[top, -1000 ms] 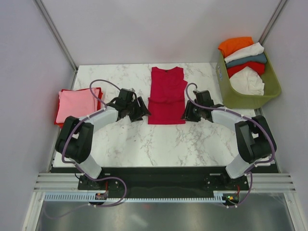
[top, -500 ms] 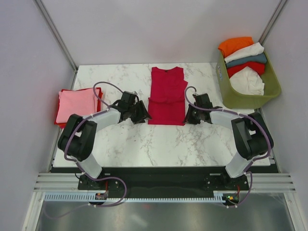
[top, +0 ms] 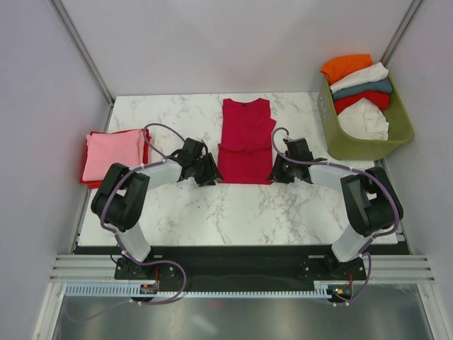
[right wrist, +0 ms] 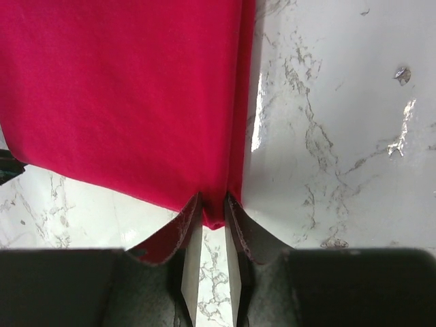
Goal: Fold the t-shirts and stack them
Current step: Fold the tshirt
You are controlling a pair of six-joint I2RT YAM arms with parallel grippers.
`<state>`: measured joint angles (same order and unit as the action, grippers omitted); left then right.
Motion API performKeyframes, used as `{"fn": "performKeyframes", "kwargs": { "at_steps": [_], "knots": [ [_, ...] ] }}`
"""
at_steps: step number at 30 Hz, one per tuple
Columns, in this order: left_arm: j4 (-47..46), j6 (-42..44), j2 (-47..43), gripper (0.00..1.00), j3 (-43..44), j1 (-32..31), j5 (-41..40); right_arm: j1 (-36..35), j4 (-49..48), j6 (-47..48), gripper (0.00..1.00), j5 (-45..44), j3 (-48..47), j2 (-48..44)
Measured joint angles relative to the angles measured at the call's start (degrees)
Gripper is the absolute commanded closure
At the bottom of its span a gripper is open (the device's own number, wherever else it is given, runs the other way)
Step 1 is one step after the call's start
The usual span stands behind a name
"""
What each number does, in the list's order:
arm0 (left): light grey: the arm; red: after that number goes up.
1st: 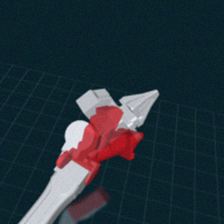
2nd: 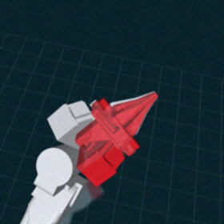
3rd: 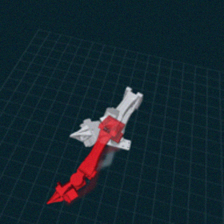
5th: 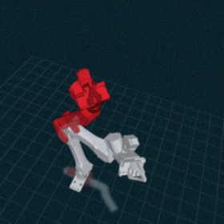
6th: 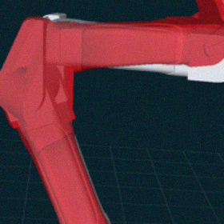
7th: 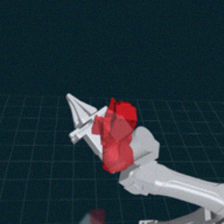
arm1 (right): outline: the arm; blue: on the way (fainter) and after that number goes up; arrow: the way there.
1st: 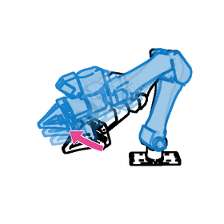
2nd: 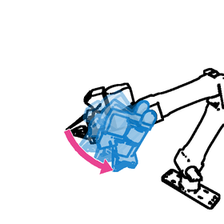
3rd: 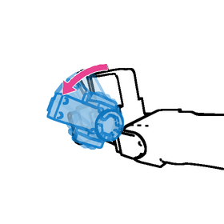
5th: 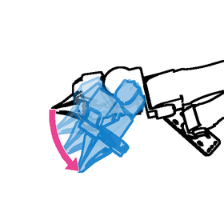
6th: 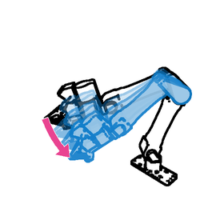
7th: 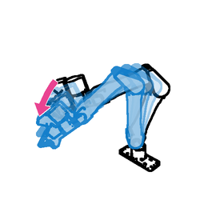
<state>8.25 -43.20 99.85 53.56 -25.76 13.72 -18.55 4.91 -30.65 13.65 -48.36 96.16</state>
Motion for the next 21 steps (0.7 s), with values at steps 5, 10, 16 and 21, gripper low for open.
{"fn": "performKeyframes", "kwargs": {
  "at_steps": [5,10,16,21],
  "knots": [
    [-0.68,-0.02,1.14,0.63,0.66,-0.59,-0.39,-0.11,-0.04,0.02,0.71,-0.50,0.15,-0.33],
    [-1.07,-0.15,1.88,0.84,0.94,-1.01,-1.66,-0.48,0.04,0.04,0.64,-1.33,0.22,-0.63],
    [-1.14,-0.31,2.14,0.98,0.94,-1.11,-2.25,-0.85,-0.02,0.04,0.60,-2.36,0.39,-1.09],
    [-1.18,-0.31,2.14,0.98,0.94,-1.14,-2.56,-0.92,0.31,0.13,0.60,-4.22,1.18,-2.21]
  ]
}}
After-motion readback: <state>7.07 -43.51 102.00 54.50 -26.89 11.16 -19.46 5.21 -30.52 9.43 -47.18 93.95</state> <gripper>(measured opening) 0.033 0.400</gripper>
